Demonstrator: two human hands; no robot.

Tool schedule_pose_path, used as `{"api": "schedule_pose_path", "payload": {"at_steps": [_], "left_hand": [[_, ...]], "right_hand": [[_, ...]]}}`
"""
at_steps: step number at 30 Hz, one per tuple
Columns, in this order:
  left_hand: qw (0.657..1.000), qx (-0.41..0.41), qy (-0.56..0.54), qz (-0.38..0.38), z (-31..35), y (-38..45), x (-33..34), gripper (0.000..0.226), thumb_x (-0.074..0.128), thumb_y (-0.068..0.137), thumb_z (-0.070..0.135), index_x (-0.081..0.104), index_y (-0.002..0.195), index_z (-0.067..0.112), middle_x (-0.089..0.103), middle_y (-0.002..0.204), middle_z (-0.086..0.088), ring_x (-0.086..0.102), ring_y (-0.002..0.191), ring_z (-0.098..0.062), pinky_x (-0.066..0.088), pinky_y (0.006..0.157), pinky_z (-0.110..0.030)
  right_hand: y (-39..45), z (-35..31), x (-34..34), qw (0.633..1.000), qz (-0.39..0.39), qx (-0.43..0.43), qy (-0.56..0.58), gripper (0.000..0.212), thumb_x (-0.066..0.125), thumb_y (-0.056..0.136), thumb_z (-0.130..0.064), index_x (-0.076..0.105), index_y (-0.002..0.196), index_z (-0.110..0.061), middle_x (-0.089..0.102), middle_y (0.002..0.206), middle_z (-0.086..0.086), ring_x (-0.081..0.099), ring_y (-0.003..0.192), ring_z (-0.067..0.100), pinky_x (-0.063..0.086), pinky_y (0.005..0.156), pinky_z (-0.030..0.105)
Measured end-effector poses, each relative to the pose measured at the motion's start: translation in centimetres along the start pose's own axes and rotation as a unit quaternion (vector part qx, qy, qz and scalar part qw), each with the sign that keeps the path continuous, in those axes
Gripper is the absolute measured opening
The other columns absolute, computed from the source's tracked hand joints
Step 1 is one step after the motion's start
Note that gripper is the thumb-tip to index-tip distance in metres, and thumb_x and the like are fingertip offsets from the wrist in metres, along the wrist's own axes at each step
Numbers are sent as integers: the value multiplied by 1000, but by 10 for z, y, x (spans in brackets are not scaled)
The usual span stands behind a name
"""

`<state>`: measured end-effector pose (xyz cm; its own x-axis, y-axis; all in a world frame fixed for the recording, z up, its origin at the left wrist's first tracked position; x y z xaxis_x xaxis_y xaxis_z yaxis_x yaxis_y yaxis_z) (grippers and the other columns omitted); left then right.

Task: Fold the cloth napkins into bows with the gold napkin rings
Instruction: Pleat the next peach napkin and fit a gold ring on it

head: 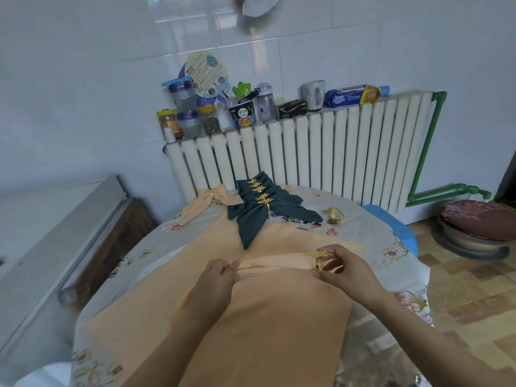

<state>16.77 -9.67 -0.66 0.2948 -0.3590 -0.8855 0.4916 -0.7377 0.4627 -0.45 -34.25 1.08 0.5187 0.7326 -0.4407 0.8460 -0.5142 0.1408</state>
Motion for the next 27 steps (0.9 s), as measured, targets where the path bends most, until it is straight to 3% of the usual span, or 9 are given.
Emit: {"api": "schedule_pose_path", "payload": {"at_steps": [4,7,10,13,19,23,27], "left_hand": [[1000,5,-30,3,7,-15,-13,34,48,89,23,64,117,11,56,86,3,48,82,-13,50,61,-23],[999,16,-47,12,7,-25,-21,38,40,92,28,60,120,12,53,88,5,43,85,-10,51,62,-27],[998,25,-46,27,7,-34,-33,32,43,92,31,60,116,17,52,87,7,42,84,-6,48,64,-20],[997,40,-56,28,5,-43,-37,30,40,96,32,56,118,17,51,90,6,43,84,-7,47,64,-23],[995,97,-11,12,1,-51,-32,36,45,93,24,54,126,13,55,97,-3,50,84,-18,47,62,-27],[992,124,-12,23,9,-51,-35,35,45,93,24,52,126,13,56,94,-4,51,82,-18,47,58,-28],[991,133,-17,9,20,-50,-32,35,46,93,25,51,126,15,54,95,-2,51,83,-18,47,57,-30]], "right_hand": [[-5,-12,8,999,-25,-18,4,39,83,68,-16,60,94,-33,64,93,-6,58,77,9,43,64,12],[-7,-18,13,997,-78,-13,7,42,82,68,-15,61,100,-31,64,96,-3,58,84,12,43,68,15],[-11,-27,14,990,-143,-12,-10,47,80,70,-13,60,110,-29,63,96,-6,58,89,12,43,76,18],[-13,-36,11,982,-185,-9,-30,39,78,70,-10,64,103,-25,65,97,-4,60,91,13,45,79,22],[-16,-52,14,957,-230,-56,-168,40,76,71,-16,64,108,-25,59,100,-14,54,96,9,40,77,14],[-19,-63,23,909,-229,-119,-327,46,75,71,-36,62,115,-35,63,108,-17,49,103,9,36,93,28],[-25,-68,36,902,-232,-124,-342,43,74,71,-40,65,113,-32,66,104,-11,55,97,12,41,84,29]]}}
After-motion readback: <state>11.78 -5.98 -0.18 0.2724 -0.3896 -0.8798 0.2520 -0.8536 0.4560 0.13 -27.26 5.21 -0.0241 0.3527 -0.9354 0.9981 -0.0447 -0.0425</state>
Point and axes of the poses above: each hand's wrist, its own y-axis towards the middle knuckle, its own x-axis out of the palm, z = x × y, the point moved 1 cm from there along y, towards the middle knuckle
